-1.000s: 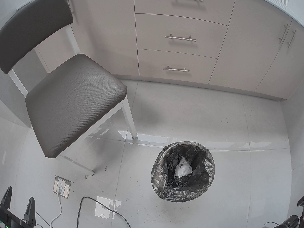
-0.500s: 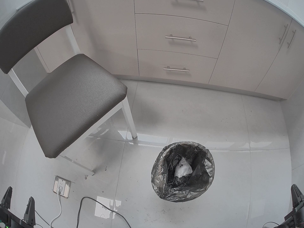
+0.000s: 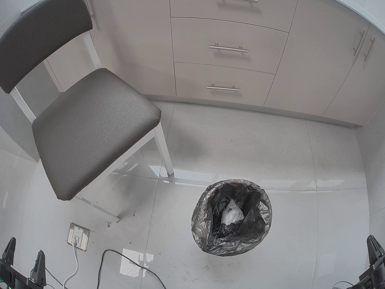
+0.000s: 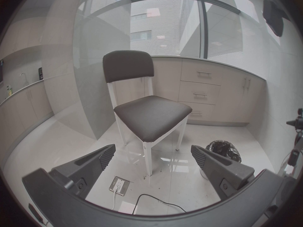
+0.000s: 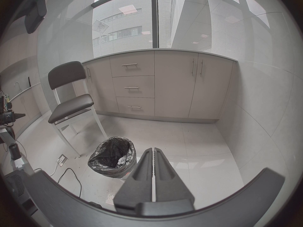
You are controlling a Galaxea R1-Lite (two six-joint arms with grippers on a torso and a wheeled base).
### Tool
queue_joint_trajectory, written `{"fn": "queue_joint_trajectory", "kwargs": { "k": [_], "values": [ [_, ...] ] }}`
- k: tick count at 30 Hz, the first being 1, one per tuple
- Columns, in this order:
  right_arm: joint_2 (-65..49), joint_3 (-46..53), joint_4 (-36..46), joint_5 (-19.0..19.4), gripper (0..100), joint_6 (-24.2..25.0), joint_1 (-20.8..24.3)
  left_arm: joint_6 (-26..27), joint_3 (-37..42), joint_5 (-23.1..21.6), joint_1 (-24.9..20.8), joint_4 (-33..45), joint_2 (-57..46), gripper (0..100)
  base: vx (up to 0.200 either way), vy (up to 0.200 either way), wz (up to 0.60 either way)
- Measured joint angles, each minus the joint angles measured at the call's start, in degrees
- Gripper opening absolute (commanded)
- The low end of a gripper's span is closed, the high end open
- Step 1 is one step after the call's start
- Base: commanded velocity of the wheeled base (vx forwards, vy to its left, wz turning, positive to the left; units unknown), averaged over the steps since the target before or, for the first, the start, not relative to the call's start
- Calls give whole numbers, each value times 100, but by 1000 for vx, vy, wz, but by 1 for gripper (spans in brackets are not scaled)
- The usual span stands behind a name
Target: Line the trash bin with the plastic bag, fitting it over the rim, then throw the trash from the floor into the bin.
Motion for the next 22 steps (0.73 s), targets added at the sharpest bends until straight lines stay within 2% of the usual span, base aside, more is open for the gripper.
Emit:
{"fn": "queue_joint_trajectory", "kwargs": {
  "k": [5,22],
  "values": [
    [0,-2,0,6,0,0,0,148,9,-196,-13,-20,2,100,0,0,0],
    [4,-2,-11,-2,0,96,0,44,9,-200,-16,-39,11,100,0,0,0]
  ]
}}
